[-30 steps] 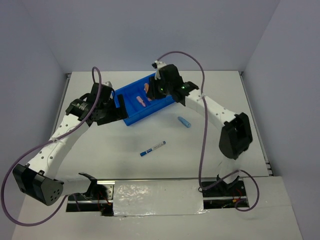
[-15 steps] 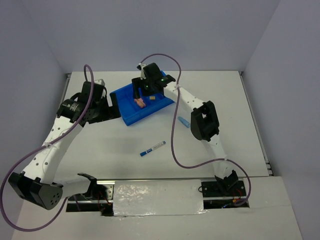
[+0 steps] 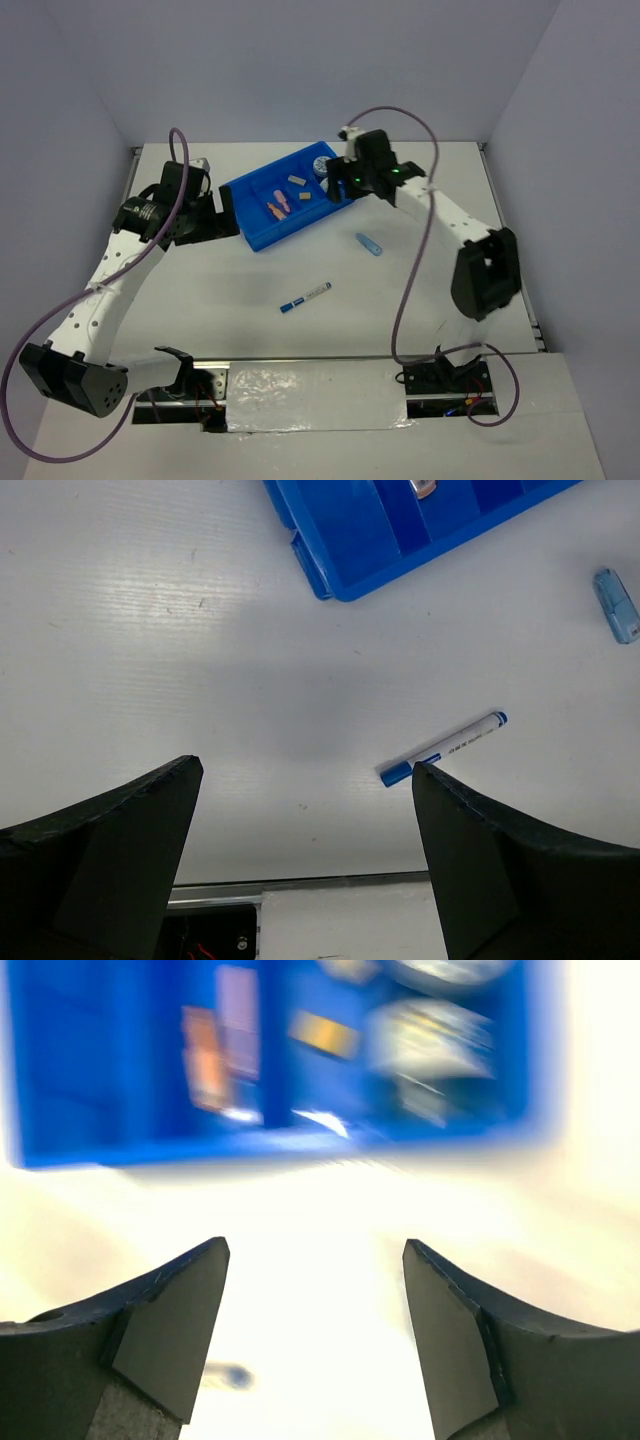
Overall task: Sort the stationery into containers
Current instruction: Pick up the stationery from the center of the board.
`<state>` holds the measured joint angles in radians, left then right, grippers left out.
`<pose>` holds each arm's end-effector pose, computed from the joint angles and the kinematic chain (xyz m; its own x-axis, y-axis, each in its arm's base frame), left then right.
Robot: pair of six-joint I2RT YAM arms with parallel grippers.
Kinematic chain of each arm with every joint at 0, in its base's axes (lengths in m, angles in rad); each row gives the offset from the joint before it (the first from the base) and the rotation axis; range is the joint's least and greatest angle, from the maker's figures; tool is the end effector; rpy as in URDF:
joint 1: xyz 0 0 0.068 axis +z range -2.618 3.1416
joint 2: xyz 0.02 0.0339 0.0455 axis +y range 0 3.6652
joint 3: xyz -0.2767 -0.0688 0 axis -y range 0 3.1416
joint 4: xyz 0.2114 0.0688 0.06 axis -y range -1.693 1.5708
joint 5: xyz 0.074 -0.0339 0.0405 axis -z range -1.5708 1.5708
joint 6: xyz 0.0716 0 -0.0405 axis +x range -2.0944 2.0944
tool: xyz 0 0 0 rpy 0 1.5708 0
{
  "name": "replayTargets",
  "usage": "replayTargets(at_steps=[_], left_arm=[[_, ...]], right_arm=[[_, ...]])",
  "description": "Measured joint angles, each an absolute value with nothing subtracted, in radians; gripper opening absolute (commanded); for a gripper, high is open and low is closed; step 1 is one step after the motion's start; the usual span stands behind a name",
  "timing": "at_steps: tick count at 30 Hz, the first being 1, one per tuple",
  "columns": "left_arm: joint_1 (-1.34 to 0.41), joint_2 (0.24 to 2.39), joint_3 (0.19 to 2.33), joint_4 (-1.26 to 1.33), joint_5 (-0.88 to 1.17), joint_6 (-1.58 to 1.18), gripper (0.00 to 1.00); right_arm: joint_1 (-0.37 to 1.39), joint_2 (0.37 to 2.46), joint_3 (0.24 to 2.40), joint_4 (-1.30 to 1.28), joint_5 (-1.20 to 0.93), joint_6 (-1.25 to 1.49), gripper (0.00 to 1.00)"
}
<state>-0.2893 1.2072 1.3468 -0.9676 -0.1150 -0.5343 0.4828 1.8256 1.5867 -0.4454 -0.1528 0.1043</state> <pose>0.2139 -0.0551 0.3540 -0.7140 -0.3153 -0.6251 -0.1796 0.9455 -0.2717 0.3683 0.2053 0.2980 -0.6155 -0.2064 -0.7606 -0.5020 0.8467 0.1764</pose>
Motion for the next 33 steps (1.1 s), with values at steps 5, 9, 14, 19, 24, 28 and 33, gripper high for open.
replayTargets(at_steps=[5, 9, 14, 19, 24, 28, 33], left_arm=[[-0.289, 1.204, 1.296, -0.942, -0.090, -0.524, 0.99], [-0.289, 1.204, 1.256, -0.934, -0.059, -0.523, 0.99], [-0.289, 1.205, 1.252, -0.925, -0.028, -0.522, 0.99], [-0.289, 1.205, 1.216, -0.904, -0.010, -0.523, 0.99], [-0.289, 1.196, 1.163, -0.904, -0.001, -0.524, 0.99], [-0.288, 1.179, 1.149, -0.905, -0.001, -0.524, 0.99], [-0.288, 1.165, 1.150, -0.905, -0.001, -0.524, 0.99]], right_arm=[[0.340, 1.639, 1.336, -0.429, -0.078, 0.052, 0.76], [0.355, 1.695, 1.232, -0.426, -0.044, 0.024, 0.74], [0.369, 1.773, 1.116, -0.443, -0.039, 0.015, 0.74], [0.369, 1.785, 1.089, -0.434, -0.036, 0.009, 0.68], [0.369, 1.805, 1.109, -0.432, -0.010, 0.013, 0.57], [0.369, 1.824, 1.134, -0.435, 0.001, 0.020, 0.37], [0.370, 1.830, 1.147, -0.434, -0.014, 0.042, 0.24]])
